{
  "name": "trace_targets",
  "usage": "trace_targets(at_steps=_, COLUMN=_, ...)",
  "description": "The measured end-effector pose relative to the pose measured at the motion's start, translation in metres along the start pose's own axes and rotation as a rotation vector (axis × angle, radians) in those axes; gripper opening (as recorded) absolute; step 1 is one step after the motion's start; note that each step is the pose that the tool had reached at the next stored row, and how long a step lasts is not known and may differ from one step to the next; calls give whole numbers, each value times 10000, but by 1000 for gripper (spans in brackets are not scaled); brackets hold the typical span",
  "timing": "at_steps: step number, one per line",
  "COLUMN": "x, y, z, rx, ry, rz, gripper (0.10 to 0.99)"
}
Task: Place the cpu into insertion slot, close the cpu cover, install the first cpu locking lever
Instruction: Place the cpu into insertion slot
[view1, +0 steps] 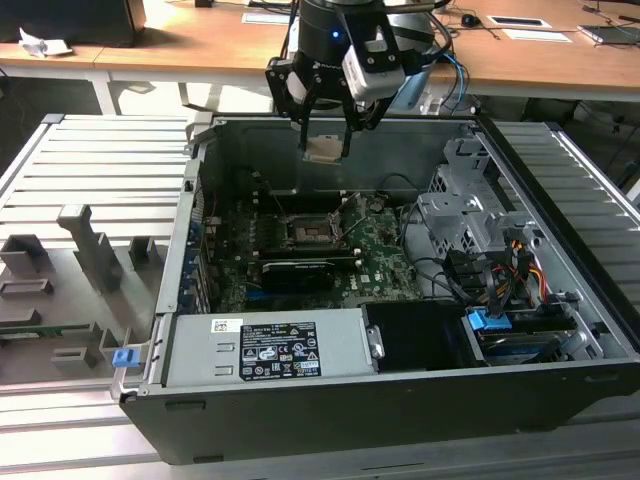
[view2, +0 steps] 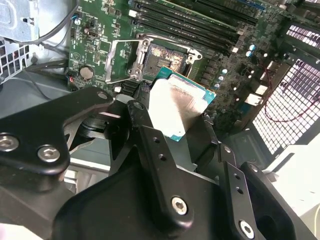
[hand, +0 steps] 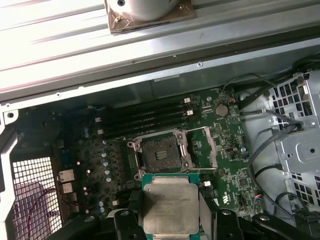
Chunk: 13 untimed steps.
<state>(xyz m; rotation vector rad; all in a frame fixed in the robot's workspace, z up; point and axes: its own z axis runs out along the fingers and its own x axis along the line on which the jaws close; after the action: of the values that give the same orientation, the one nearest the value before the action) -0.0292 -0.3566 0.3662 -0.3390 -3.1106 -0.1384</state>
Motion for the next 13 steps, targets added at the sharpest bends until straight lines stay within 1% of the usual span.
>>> trace_targets(at_steps=3, x=2, y=-1, z=5, rx=-4, ry=-15, rz=166, gripper=537)
trace_targets(at_steps=6, x=2, y=-1, z=12, rx=-9, ry=-44, rz=513, gripper=537)
trace_targets(at_steps=13, x=2, y=-2, z=21, rx=-15, ry=-67, rz=773, gripper=537)
